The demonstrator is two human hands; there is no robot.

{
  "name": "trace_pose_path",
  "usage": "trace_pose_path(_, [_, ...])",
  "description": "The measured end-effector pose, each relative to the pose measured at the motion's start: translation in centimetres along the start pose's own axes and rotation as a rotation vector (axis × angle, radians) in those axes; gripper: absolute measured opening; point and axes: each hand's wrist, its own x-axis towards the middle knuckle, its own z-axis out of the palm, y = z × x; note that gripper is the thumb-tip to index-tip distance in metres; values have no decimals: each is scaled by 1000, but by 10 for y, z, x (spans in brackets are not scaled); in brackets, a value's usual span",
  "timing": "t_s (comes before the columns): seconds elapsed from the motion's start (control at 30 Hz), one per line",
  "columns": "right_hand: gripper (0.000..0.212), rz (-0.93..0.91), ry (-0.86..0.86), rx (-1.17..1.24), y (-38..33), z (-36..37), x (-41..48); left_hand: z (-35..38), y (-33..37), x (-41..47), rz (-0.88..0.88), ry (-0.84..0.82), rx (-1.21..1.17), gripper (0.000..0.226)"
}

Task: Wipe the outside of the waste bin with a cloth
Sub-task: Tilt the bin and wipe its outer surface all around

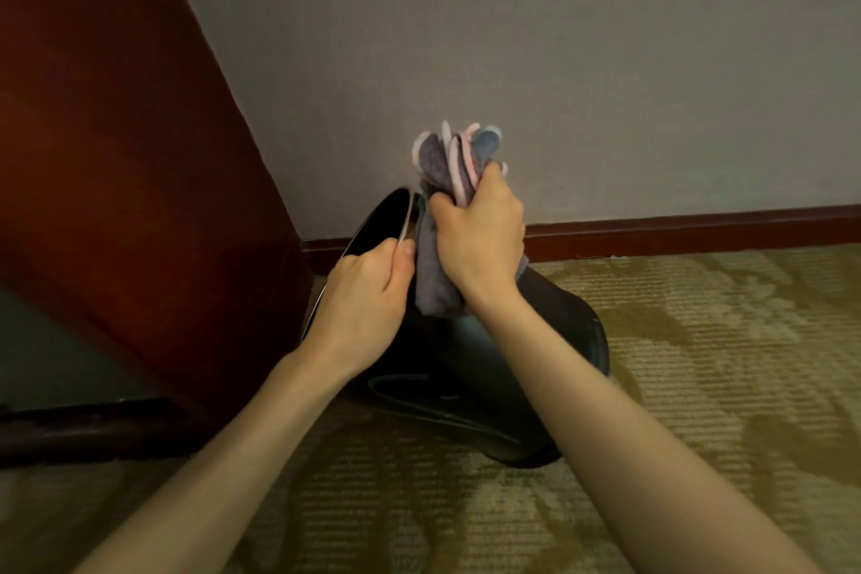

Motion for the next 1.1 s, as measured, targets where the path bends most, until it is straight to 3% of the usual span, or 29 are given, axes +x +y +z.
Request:
trace_pose_path(0.2, [42, 201, -242, -73, 16, 15, 59, -3, -4, -11, 13, -21, -21, 38])
trace_pose_path(0.33, [47, 242, -355, -64, 36, 22, 76, -6, -7, -20, 8, -24, -57, 38])
trace_pose_path(0.53, [46, 195, -354, -184, 65, 14, 73, -11, -20, -25, -70, -2, -87, 43])
trace_pose_path(0.83, [37, 302, -281, -377, 132, -47, 51, -17, -42, -36, -175, 57, -113, 44])
trace_pose_path(1.1, [28, 345, -149, -346, 137, -64, 32, -11, -22, -27, -102, 22, -57, 42])
